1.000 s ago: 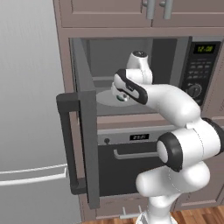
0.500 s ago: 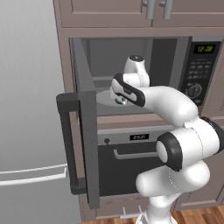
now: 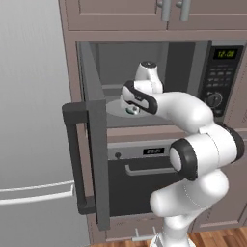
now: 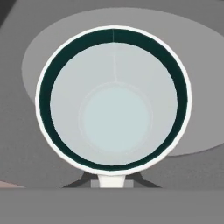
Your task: Pick the mug from the counter and place it inside the microwave. Then close the microwave.
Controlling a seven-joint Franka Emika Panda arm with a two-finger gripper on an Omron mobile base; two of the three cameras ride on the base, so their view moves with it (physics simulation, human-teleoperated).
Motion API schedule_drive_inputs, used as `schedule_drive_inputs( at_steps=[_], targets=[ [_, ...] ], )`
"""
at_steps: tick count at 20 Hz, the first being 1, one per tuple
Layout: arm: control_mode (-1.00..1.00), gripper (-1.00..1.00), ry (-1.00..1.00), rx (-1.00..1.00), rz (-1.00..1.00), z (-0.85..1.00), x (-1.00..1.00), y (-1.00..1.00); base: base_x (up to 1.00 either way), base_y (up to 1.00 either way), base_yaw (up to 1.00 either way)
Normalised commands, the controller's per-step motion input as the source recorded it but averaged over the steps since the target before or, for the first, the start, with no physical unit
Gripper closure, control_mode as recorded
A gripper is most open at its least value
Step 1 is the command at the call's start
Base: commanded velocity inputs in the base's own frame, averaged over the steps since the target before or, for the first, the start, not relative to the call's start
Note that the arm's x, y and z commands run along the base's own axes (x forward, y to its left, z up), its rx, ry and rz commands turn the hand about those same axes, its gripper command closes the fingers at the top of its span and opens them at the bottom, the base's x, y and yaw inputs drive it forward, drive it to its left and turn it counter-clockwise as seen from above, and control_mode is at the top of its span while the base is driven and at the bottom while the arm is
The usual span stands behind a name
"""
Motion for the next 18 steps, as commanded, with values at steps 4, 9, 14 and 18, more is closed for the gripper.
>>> schedule_drive_inputs(
  at_steps=[4, 9, 14, 18],
  targets=[
    [-1.00, 1.00, 0.08, 0.00, 0.00, 0.00, 0.27, 0.00, 0.00, 0.00, 0.00],
    [-1.00, 1.00, 0.06, 0.00, 0.00, -0.02, 0.33, 0.00, 0.00, 0.00, 0.00],
    [-1.00, 1.00, 0.02, 0.00, 0.00, -0.05, 0.32, 0.00, 0.00, 0.00, 0.00],
    [-1.00, 1.00, 0.00, 0.00, 0.00, -0.20, 0.27, 0.00, 0.00, 0.00, 0.00]
  ],
)
